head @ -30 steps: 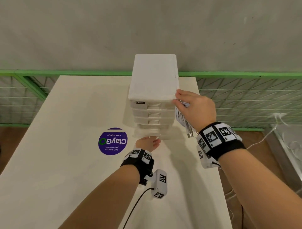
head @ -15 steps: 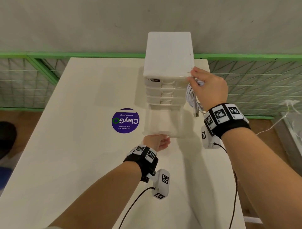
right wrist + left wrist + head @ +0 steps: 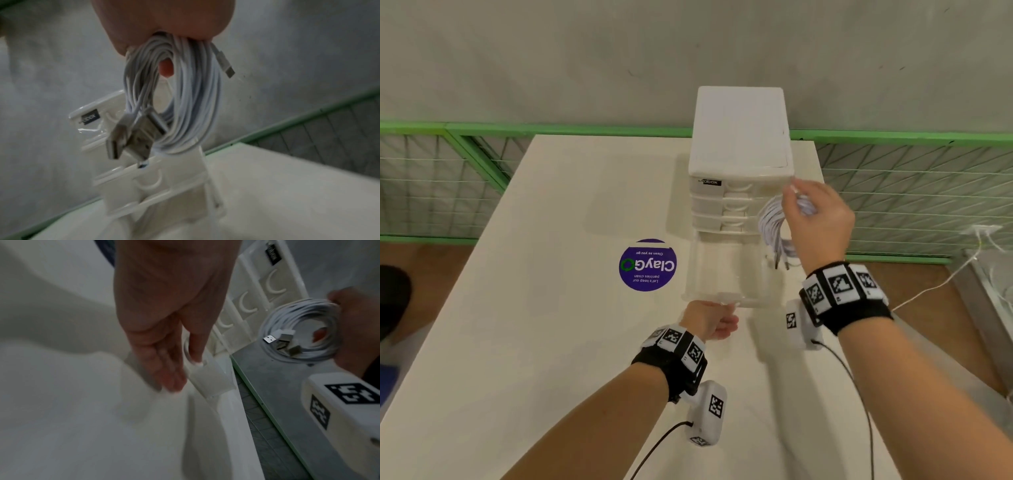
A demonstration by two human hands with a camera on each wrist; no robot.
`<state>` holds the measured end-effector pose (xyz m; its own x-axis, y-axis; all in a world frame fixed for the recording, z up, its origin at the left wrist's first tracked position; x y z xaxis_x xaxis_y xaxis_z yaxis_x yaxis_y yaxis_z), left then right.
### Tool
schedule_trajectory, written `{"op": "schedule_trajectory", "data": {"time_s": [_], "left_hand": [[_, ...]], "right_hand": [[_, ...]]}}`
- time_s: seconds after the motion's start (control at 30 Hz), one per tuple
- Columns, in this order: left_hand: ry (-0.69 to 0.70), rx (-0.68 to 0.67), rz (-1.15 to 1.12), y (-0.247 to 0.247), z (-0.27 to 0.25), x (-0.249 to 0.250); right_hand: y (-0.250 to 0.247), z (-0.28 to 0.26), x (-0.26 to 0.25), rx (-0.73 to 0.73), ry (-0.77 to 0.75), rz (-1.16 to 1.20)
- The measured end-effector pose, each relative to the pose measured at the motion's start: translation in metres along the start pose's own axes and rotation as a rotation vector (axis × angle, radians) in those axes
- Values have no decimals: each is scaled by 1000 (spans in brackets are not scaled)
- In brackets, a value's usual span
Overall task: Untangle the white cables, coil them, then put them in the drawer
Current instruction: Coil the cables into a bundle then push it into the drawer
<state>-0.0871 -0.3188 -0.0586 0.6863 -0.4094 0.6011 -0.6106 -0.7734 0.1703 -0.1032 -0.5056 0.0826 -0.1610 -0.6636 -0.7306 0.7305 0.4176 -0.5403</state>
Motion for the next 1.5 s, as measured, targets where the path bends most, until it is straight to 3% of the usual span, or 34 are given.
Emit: {"op": "schedule_trajectory", "data": {"time_s": [0.07,0.13,0.27,0.43,0.5,0.63,0.9,1.0,1.17,1.3,1.5], "left_hand": [[1,-100,154,-3,-9,6],[99,-122,286,-9,-16,20],[421,182,621,-22,-26,54],[714,298,888,-9,-30,67],[766,329,1059,-2,-22,68],[517,220,1382,11,6,52],[346,161,1493,12,37,43],[387,190,1494,12,37,43],[449,262,1260,9,34,52],[711,336,1139,12,25,70],[632,190,1332,7,25,67]], "right_hand": [[13,-11,4,-32,158,168],[37,-23,16,-93,335,280],[81,-42,42,-146,542,317],[108,-47,63,-315,732,323],[115,-47,65,-389,715,272],[118,-39,63,-473,659,84],[110,-50,54,-687,378,-137],[103,-68,56,-756,235,-264],[89,-99,45,-900,40,-294],[89,-102,49,-965,5,-358],[97,-109,55,-1017,-104,-620]]}}
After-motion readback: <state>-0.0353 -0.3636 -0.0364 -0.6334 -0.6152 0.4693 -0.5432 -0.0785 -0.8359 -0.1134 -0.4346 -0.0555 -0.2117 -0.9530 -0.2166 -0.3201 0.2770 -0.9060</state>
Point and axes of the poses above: each hand's wrist, its own z-axis towards the middle knuckle, its own y-axis out of the palm, x = y × z, the point moved 4 cm from there along z, towards the middle knuckle, and after that the axes turned 9 degrees about -x, right-handed, at the moved point
